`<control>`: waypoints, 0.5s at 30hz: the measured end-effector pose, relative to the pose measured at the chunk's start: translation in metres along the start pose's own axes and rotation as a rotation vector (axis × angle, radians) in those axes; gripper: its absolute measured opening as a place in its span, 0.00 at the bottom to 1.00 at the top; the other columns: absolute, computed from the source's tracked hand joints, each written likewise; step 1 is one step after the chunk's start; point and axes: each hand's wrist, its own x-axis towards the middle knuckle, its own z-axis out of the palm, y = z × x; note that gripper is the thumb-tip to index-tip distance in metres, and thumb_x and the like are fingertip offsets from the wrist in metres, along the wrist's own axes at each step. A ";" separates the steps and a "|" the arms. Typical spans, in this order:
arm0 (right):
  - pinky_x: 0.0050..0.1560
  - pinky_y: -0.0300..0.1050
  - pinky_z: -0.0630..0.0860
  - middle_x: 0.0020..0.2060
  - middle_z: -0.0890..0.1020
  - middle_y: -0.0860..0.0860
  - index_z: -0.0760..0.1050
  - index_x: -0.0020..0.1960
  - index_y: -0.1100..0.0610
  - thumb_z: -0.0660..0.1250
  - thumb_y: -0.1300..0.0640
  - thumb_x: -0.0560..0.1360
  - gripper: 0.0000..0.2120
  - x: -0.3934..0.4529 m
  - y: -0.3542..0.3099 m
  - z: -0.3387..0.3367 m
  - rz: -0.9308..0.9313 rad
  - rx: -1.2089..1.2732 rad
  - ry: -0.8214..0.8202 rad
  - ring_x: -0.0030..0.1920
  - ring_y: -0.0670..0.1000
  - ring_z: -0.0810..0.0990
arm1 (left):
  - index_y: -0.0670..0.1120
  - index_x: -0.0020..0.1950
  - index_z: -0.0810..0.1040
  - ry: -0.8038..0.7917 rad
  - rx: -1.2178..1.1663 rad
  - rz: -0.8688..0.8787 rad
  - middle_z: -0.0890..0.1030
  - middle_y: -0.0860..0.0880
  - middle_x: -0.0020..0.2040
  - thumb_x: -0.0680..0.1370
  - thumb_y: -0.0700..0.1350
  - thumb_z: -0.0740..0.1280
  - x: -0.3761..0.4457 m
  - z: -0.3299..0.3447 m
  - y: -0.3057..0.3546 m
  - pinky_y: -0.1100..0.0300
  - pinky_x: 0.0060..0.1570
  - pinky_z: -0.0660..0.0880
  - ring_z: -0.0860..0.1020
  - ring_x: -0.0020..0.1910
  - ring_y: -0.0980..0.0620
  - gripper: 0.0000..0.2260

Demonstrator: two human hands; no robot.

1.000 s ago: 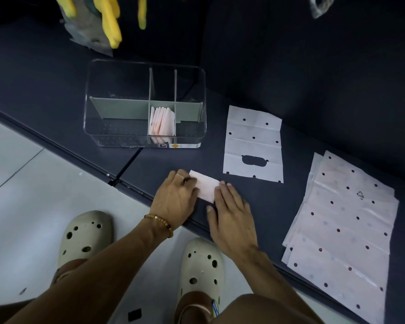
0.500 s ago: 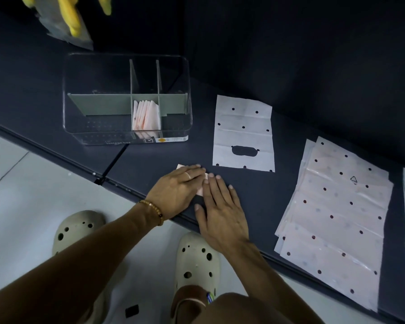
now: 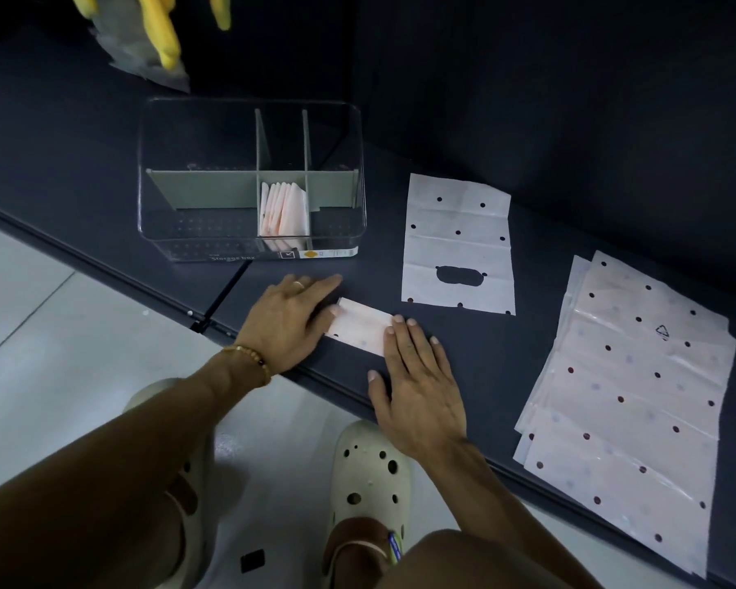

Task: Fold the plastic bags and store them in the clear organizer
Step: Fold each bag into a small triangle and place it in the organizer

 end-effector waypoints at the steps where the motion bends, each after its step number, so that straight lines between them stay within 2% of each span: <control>1: 0.76 0.50 0.41 0.78 0.51 0.53 0.51 0.78 0.59 0.42 0.44 0.79 0.31 0.000 0.000 0.000 0.000 0.001 0.002 0.78 0.51 0.45 | 0.46 0.70 0.70 -0.024 0.005 0.008 0.77 0.45 0.59 0.79 0.49 0.63 0.003 0.003 0.009 0.49 0.57 0.71 0.72 0.56 0.45 0.20; 3: 0.76 0.50 0.42 0.78 0.52 0.53 0.53 0.78 0.59 0.42 0.44 0.79 0.32 0.000 0.000 -0.001 0.006 0.009 0.008 0.78 0.51 0.46 | 0.47 0.68 0.72 -0.070 -0.006 -0.018 0.76 0.46 0.58 0.77 0.48 0.65 0.011 0.008 0.023 0.50 0.58 0.69 0.70 0.57 0.46 0.19; 5: 0.76 0.50 0.44 0.78 0.54 0.54 0.55 0.77 0.59 0.44 0.44 0.80 0.31 -0.001 -0.001 -0.003 -0.002 0.032 0.021 0.78 0.51 0.48 | 0.49 0.61 0.76 -0.105 -0.055 -0.112 0.74 0.46 0.58 0.76 0.47 0.67 0.018 0.007 0.029 0.50 0.59 0.70 0.69 0.58 0.47 0.14; 7: 0.77 0.50 0.44 0.77 0.56 0.53 0.57 0.77 0.59 0.50 0.46 0.80 0.29 0.000 -0.001 -0.004 -0.014 0.104 0.031 0.78 0.51 0.50 | 0.49 0.51 0.78 -0.139 -0.102 -0.186 0.74 0.48 0.54 0.74 0.45 0.68 0.022 0.004 0.033 0.52 0.58 0.71 0.71 0.57 0.48 0.07; 9: 0.76 0.50 0.53 0.74 0.65 0.53 0.66 0.73 0.59 0.59 0.51 0.79 0.24 0.005 -0.001 -0.011 0.039 0.258 0.089 0.75 0.53 0.60 | 0.50 0.45 0.76 -0.169 -0.166 -0.197 0.74 0.50 0.49 0.73 0.42 0.69 0.022 0.001 0.034 0.56 0.52 0.73 0.73 0.52 0.50 0.04; 11: 0.68 0.51 0.67 0.67 0.73 0.52 0.73 0.65 0.57 0.65 0.56 0.77 0.17 0.017 -0.003 -0.027 0.115 0.403 0.204 0.66 0.53 0.70 | 0.50 0.42 0.75 -0.187 -0.299 -0.173 0.76 0.52 0.42 0.73 0.40 0.69 0.020 -0.006 0.034 0.60 0.44 0.73 0.76 0.44 0.51 0.06; 13: 0.59 0.51 0.72 0.61 0.76 0.51 0.73 0.61 0.55 0.65 0.60 0.75 0.14 0.035 -0.007 -0.044 0.086 0.445 0.231 0.59 0.52 0.73 | 0.50 0.40 0.75 -0.159 -0.438 -0.152 0.77 0.55 0.37 0.73 0.38 0.70 0.019 -0.016 0.032 0.66 0.38 0.70 0.76 0.37 0.58 0.08; 15: 0.51 0.52 0.75 0.50 0.79 0.49 0.73 0.55 0.53 0.64 0.63 0.75 0.10 0.052 -0.013 -0.061 0.018 0.478 0.176 0.51 0.51 0.75 | 0.49 0.39 0.75 -0.096 -0.555 -0.142 0.76 0.56 0.33 0.73 0.37 0.71 0.021 -0.028 0.029 0.71 0.34 0.68 0.74 0.32 0.62 0.09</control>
